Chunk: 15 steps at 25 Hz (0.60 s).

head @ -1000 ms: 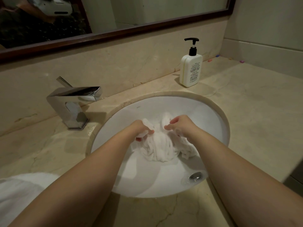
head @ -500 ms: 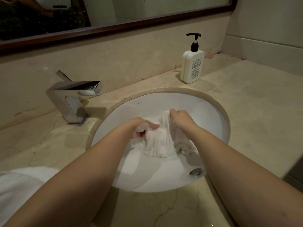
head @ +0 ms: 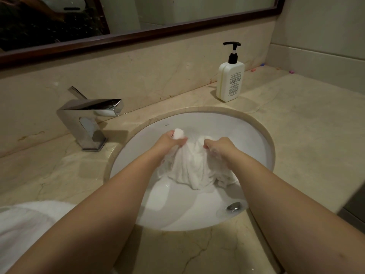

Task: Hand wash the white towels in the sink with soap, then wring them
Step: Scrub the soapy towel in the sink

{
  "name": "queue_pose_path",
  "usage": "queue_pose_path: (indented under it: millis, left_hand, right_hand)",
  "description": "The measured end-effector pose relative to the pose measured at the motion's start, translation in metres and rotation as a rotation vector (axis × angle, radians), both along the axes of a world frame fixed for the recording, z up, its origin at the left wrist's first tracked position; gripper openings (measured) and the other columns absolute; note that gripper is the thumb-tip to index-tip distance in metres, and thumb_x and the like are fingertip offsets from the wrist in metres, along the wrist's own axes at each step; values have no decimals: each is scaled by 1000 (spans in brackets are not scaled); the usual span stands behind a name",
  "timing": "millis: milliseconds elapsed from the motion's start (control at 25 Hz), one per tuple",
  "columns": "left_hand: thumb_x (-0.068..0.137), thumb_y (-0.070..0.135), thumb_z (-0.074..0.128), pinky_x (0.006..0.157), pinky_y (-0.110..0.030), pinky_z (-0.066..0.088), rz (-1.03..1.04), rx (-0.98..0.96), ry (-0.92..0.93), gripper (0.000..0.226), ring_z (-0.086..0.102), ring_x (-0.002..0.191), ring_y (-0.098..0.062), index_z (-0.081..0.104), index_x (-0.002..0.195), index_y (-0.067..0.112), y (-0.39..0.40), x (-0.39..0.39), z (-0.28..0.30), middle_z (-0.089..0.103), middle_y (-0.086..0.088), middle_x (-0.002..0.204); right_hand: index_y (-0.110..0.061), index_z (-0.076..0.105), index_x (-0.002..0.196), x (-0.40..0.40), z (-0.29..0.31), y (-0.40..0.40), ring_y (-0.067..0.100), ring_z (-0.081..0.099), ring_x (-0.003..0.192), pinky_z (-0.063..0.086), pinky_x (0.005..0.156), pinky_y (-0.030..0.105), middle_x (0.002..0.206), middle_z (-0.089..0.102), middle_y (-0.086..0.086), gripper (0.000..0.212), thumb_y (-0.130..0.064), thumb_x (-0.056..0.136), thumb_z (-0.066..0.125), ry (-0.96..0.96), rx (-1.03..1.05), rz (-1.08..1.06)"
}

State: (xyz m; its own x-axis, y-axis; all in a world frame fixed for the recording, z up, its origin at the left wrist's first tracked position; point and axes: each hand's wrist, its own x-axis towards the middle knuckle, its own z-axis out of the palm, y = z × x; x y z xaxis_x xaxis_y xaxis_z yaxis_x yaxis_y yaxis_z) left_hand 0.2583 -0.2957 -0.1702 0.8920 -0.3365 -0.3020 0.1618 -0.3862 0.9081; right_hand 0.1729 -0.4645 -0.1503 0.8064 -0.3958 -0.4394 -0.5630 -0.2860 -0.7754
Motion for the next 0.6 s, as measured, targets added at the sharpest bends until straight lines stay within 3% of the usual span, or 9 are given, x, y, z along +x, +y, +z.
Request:
queue_pose_path:
  millis: [40, 120, 200, 280, 400, 480, 600]
  left_hand:
    - [66, 36, 92, 79, -38, 51, -68, 63, 55, 58, 69, 91, -27, 61, 112, 19, 3, 1, 3, 72, -5, 101]
    - [55, 33, 94, 75, -39, 44, -181, 217, 64, 57, 65, 83, -26, 62, 98, 18, 8, 0, 3, 68, -5, 88]
    - [76, 25, 87, 73, -32, 41, -144, 330, -119, 35, 59, 78, -24, 66, 99, 10, 8, -2, 4, 64, -7, 86]
    - [94, 24, 71, 72, -29, 40, -89, 443, -336, 26, 59, 85, -23, 68, 111, 6, 7, -4, 3, 66, -7, 96]
    - [101, 35, 60, 71, -29, 36, -43, 592, -422, 27, 56, 86, -23, 67, 105, 9, 7, -4, 3, 63, -5, 95]
    - [99, 41, 61, 67, -32, 37, 49, 520, -379, 37, 57, 76, -26, 63, 89, 5, 8, -4, 8, 61, -8, 84]
    - [93, 39, 72, 64, -34, 52, 169, 24, -323, 37, 70, 68, -24, 71, 83, 4, 4, -12, 23, 73, -7, 77]
  right_hand:
    - [-8, 51, 85, 1, -1, 1, 21, 46, 65, 35, 60, 30, 72, 48, 5, 22, -27, 90, 61, -63, 50, -18]
    - [-5, 59, 92, 3, -4, 2, 22, 55, 68, 43, 62, 32, 77, 58, 6, 22, -24, 88, 69, -189, 132, -6]
    - [-5, 66, 107, 5, -9, 0, 28, 68, 87, 55, 78, 40, 96, 70, 10, 34, -21, 81, 81, -255, 152, 30]
    - [-6, 65, 109, 8, -14, -1, 30, 68, 95, 57, 86, 44, 103, 70, 11, 37, -19, 80, 82, -269, 46, 64]
    - [-6, 63, 97, 11, -20, -5, 26, 64, 86, 48, 67, 32, 91, 66, 7, 25, -30, 92, 70, -287, -206, 83]
    - [-4, 64, 88, 8, -17, -5, 29, 65, 80, 43, 61, 32, 84, 66, 9, 35, -38, 96, 64, -315, -267, 46]
    - [-6, 62, 81, 2, -3, 0, 27, 61, 71, 38, 57, 33, 74, 62, 6, 48, -51, 97, 56, -369, -433, -7]
